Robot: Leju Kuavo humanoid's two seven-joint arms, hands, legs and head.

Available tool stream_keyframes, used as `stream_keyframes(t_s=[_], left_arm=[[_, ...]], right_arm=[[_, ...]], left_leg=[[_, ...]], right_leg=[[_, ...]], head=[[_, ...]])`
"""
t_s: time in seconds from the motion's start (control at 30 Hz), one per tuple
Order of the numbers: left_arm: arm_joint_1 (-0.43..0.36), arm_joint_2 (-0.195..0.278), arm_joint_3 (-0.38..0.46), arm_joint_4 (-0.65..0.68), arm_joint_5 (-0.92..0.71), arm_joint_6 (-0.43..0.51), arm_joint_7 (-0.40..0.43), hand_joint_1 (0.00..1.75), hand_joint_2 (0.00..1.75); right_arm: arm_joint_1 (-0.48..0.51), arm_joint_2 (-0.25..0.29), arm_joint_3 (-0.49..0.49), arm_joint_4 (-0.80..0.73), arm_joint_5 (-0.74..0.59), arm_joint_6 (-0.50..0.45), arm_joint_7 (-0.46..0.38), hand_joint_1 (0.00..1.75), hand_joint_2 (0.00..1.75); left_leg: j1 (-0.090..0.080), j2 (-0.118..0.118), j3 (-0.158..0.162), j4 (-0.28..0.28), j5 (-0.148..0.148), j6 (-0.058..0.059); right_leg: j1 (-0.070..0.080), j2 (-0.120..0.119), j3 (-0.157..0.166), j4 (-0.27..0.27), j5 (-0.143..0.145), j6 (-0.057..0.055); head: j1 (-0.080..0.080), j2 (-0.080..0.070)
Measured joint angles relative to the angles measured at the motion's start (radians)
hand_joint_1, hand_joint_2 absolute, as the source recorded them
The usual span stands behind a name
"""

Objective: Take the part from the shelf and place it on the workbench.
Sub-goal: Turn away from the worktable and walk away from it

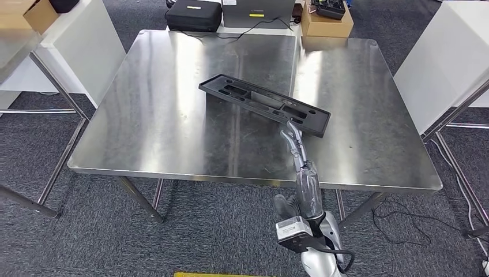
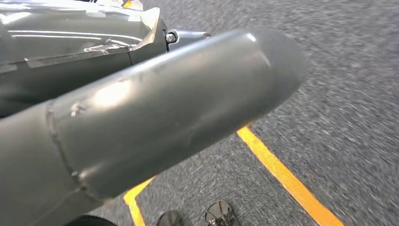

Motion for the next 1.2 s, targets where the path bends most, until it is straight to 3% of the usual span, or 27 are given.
stream_keyframes(t_s=[0.03, 0.1, 0.13, 0.17, 0.23, 0.27, 0.3, 0.33, 0.37, 0.43, 0.5, 0.53, 0.63, 0.7, 0.77, 0.8, 0.83, 0.87, 0.93, 1.0, 1.03, 1.13, 1.17, 1.2], left_arm=[[-0.003, -0.003, 0.019, -0.002, -0.003, 0.000, -0.005, 0.00, 0.00], [-0.005, -0.005, 0.046, -0.004, 0.008, 0.000, -0.021, 0.00, 0.00], [-0.006, -0.006, 0.056, -0.004, 0.015, 0.000, -0.029, 0.00, 0.00], [-0.006, -0.005, 0.064, -0.004, 0.021, 0.000, -0.035, 0.00, 0.00], [-0.006, -0.004, 0.076, -0.004, 0.027, 0.000, -0.042, 0.00, 0.00], [-0.006, -0.003, 0.080, -0.004, 0.028, 0.000, -0.043, 0.00, 0.00], [-0.007, -0.002, 0.083, -0.004, 0.029, 0.000, -0.045, 0.00, 0.00], [-0.007, -0.002, 0.085, -0.004, 0.030, 0.000, -0.047, 0.00, 0.00], [-0.008, -0.001, 0.088, -0.004, 0.033, 0.000, -0.050, 0.00, 0.00], [-0.010, 0.000, 0.093, -0.004, 0.038, 0.000, -0.055, 0.00, 0.00], [-0.015, 0.000, 0.095, -0.003, 0.042, 0.000, -0.057, 0.00, 0.00], [-0.016, 0.000, 0.096, -0.002, 0.045, 0.000, -0.059, 0.00, 0.00], [-0.019, 0.001, 0.098, 0.004, 0.063, 0.000, -0.072, 0.00, 0.00], [-0.022, 0.003, 0.100, 0.011, 0.074, 0.000, -0.081, 0.00, 0.00], [-0.024, 0.006, 0.101, 0.017, 0.080, -0.001, -0.086, 0.00, 0.00], [-0.024, 0.007, 0.102, 0.020, 0.082, -0.001, -0.086, 0.00, 0.00], [-0.024, 0.008, 0.102, 0.022, 0.083, -0.001, -0.087, 0.00, 0.00], [-0.024, 0.010, 0.102, 0.024, 0.084, -0.001, -0.087, 0.00, 0.00], [-0.024, 0.011, 0.102, 0.028, 0.086, -0.001, -0.087, 0.00, 0.00], [-0.024, 0.011, 0.102, 0.031, 0.085, -0.001, -0.085, 0.00, 0.00], [-0.024, 0.010, 0.102, 0.032, 0.083, -0.001, -0.082, 0.00, 0.00], [-0.024, 0.009, 0.103, 0.033, 0.069, 0.000, -0.070, 0.00, 0.00], [-0.023, 0.009, 0.104, 0.033, 0.064, 0.000, -0.065, 0.00, 0.00], [-0.023, 0.009, 0.104, 0.033, 0.060, 0.001, -0.060, 0.00, 0.00]], right_arm=[[-0.001, 0.000, -0.003, 0.007, 0.000, 0.000, 0.000, 0.00, 0.00], [-0.001, 0.000, -0.012, 0.023, -0.001, 0.000, -0.001, 0.00, 0.00], [-0.001, 0.000, -0.016, 0.031, -0.001, 0.000, 0.000, 0.00, 0.00], [-0.001, 0.001, -0.019, 0.038, -0.002, 0.000, 0.000, 0.00, 0.00], [0.000, 0.002, -0.023, 0.051, -0.002, 0.000, 0.002, 0.00, 0.00], [0.001, 0.003, -0.025, 0.056, -0.003, 0.000, 0.002, 0.00, 0.00], [0.002, 0.003, -0.027, 0.061, -0.003, 0.000, 0.003, 0.00, 0.00], [0.003, 0.003, -0.028, 0.066, -0.003, 0.000, 0.005, 0.00, 0.00], [0.005, 0.003, -0.030, 0.070, -0.002, 0.000, 0.008, 0.00, 0.00], [0.007, 0.006, -0.035, 0.077, 0.003, 0.002, 0.017, 0.00, 0.00], [0.008, 0.013, -0.038, 0.080, 0.013, 0.008, 0.029, 0.00, 0.00], [0.008, 0.017, -0.039, 0.082, 0.022, 0.015, 0.037, 0.00, 0.00], [0.005, 0.028, -0.040, 0.099, 0.061, 0.049, 0.066, 0.00, 0.00], [-0.003, 0.031, -0.039, 0.131, 0.090, 0.070, 0.081, 0.00, 0.00], [-0.014, 0.033, -0.039, 0.180, 0.122, 0.076, 0.090, 0.00, 0.00], [-0.021, 0.035, -0.039, 0.208, 0.137, 0.074, 0.093, 0.00, 0.00], [-0.028, 0.038, -0.039, 0.239, 0.150, 0.071, 0.097, 0.00, 0.00], [-0.034, 0.040, -0.039, 0.270, 0.160, 0.069, 0.102, 0.00, 0.00], [-0.054, 0.047, -0.041, 0.333, 0.160, 0.069, 0.111, 0.00, 0.00], [-0.082, 0.058, -0.055, 0.415, 0.134, 0.074, 0.116, 0.00, 0.00], [-0.096, 0.063, -0.067, 0.464, 0.113, 0.080, 0.114, 0.00, 0.00], [-0.124, 0.073, -0.108, 0.589, 0.051, 0.095, 0.098, 0.00, 0.00], [-0.134, 0.078, -0.121, 0.627, 0.034, 0.096, 0.095, 0.00, 0.00], [-0.143, 0.083, -0.133, 0.661, 0.019, 0.097, 0.096, 0.00, 0.00]], left_leg=[[0.000, 0.000, -0.003, 0.001, 0.007, -0.007], [0.005, -0.001, -0.007, 0.001, 0.017, -0.020], [0.008, -0.004, -0.014, 0.010, 0.003, -0.028], [0.010, -0.006, -0.024, 0.035, -0.030, -0.035], [0.015, -0.010, -0.054, 0.134, -0.131, -0.047], [0.016, -0.011, -0.068, 0.195, -0.170, -0.052], [0.018, -0.012, -0.074, 0.244, -0.188, -0.057], [0.020, -0.012, -0.066, 0.267, -0.182, -0.059], [0.023, -0.012, -0.040, 0.254, -0.159, -0.061], [0.028, -0.013, 0.054, 0.141, -0.120, -0.062], [0.025, -0.019, 0.128, 0.029, -0.123, -0.058], [0.022, -0.022, 0.140, 0.004, -0.131, -0.053], [0.017, -0.019, 0.123, -0.006, -0.107, -0.021], [0.017, -0.013, 0.099, -0.011, -0.080, 0.001], [0.012, -0.010, 0.068, -0.010, -0.054, 0.012], [0.009, -0.009, 0.052, -0.009, -0.041, 0.014], [0.006, -0.008, 0.035, -0.009, -0.029, 0.015], [0.003, -0.007, 0.019, -0.008, -0.017, 0.015], [-0.001, -0.007, -0.007, -0.007, 0.006, 0.012], [-0.002, -0.006, -0.022, -0.008, 0.026, 0.004], [0.001, -0.005, -0.024, -0.010, 0.036, -0.002], [0.007, -0.006, -0.030, -0.023, 0.058, -0.022], [0.007, -0.008, -0.040, -0.015, 0.041, -0.029], [0.007, -0.010, -0.055, 0.012, 0.006, -0.035]], right_leg=[[0.003, 0.000, 0.015, -0.029, -0.008, -0.008], [0.003, -0.002, 0.004, -0.037, 0.002, -0.027], [0.001, -0.004, -0.003, -0.039, 0.011, -0.039], [-0.001, -0.006, -0.011, -0.041, 0.022, -0.050], [-0.003, -0.008, -0.032, -0.041, 0.044, -0.061], [-0.002, -0.009, -0.044, -0.040, 0.055, -0.062], [-0.002, -0.009, -0.058, -0.038, 0.066, -0.060], [-0.002, -0.009, -0.073, -0.034, 0.076, -0.057], [-0.003, -0.009, -0.089, -0.029, 0.084, -0.054], [-0.003, -0.009, -0.116, -0.018, 0.099, -0.044], [-0.002, -0.009, -0.130, -0.011, 0.112, -0.030], [-0.001, -0.009, -0.133, -0.011, 0.120, -0.022], [-0.004, -0.009, -0.142, -0.010, 0.132, -0.004], [-0.006, -0.008, -0.171, 0.049, 0.074, -0.010], [-0.006, -0.007, -0.210, 0.180, -0.015, -0.019], [-0.005, -0.007, -0.220, 0.240, -0.042, -0.017], [-0.005, -0.007, -0.216, 0.274, -0.049, -0.012], [-0.004, -0.007, -0.193, 0.269, -0.039, -0.005], [0.000, -0.007, -0.097, 0.155, -0.004, -0.002], [0.010, -0.008, 0.006, 0.004, -0.002, -0.018], [0.015, -0.008, 0.030, -0.040, -0.008, -0.027], [0.017, -0.008, 0.023, -0.070, 0.013, -0.044], [0.013, -0.008, 0.016, -0.075, 0.028, -0.051], [0.008, -0.009, 0.007, -0.080, 0.043, -0.057]], head=[[-0.001, 0.000], [-0.001, 0.000], [-0.002, 0.000], [-0.004, 0.000], [-0.009, 0.000], [-0.010, 0.000], [-0.010, 0.000], [-0.011, 0.000], [-0.011, 0.000], [-0.012, 0.000], [-0.010, 0.000], [-0.011, 0.000], [-0.011, 0.000], [-0.006, 0.000], [-0.002, 0.000], [-0.001, 0.000], [-0.001, 0.000], [-0.001, 0.000], [-0.001, 0.000], [-0.002, 0.000], [-0.001, 0.000], [0.006, 0.000], [0.006, 0.000], [0.003, 0.000]])
